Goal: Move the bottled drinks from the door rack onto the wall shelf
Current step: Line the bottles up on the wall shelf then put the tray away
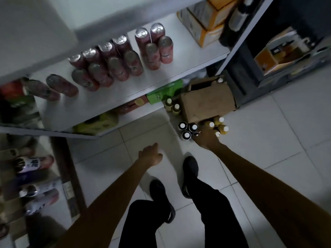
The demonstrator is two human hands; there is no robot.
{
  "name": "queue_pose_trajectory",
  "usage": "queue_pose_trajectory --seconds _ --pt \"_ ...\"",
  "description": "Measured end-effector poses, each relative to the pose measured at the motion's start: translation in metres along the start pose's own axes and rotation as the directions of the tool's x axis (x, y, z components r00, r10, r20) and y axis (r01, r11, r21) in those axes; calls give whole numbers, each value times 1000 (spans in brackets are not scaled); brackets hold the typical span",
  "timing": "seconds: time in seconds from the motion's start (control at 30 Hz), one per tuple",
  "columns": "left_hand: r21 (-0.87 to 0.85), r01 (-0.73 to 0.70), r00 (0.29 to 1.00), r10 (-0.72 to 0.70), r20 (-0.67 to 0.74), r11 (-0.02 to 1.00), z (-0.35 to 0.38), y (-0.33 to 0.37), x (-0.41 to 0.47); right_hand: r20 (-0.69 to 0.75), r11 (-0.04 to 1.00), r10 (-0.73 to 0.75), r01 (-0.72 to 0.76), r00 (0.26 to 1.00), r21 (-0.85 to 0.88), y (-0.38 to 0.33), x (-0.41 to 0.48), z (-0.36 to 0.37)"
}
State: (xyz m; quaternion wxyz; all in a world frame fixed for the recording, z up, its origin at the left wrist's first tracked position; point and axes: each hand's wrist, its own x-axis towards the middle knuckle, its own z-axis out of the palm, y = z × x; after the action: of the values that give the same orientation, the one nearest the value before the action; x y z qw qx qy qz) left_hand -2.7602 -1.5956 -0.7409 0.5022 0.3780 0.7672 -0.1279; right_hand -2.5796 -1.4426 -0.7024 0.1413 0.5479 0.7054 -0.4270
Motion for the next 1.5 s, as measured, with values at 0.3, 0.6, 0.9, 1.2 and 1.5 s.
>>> queue_pose_trajectory --seconds 0.3,0.6,0.9,1.2,1.5 --pt "-301 -5 991 -35 -128 954 20 -24 216 -96 963 -197 174 976 -204 27 202 75" --pt "-727 -283 925 -22 -379 626 15 4 402 -72 651 -554 377 829 -659 40 341 99" --pt "-482 -422 825 104 -556 768 -23 30 479 74 507 -557 410 827 -758 55 373 106" --pt "-524 -422 821 66 -568 740 -12 20 445 47 493 -477 311 878 -813 51 378 110" --pt "-695 -459 833 -4 -553 554 -15 -29 371 3 428 -447 216 895 -878 39 377 121"
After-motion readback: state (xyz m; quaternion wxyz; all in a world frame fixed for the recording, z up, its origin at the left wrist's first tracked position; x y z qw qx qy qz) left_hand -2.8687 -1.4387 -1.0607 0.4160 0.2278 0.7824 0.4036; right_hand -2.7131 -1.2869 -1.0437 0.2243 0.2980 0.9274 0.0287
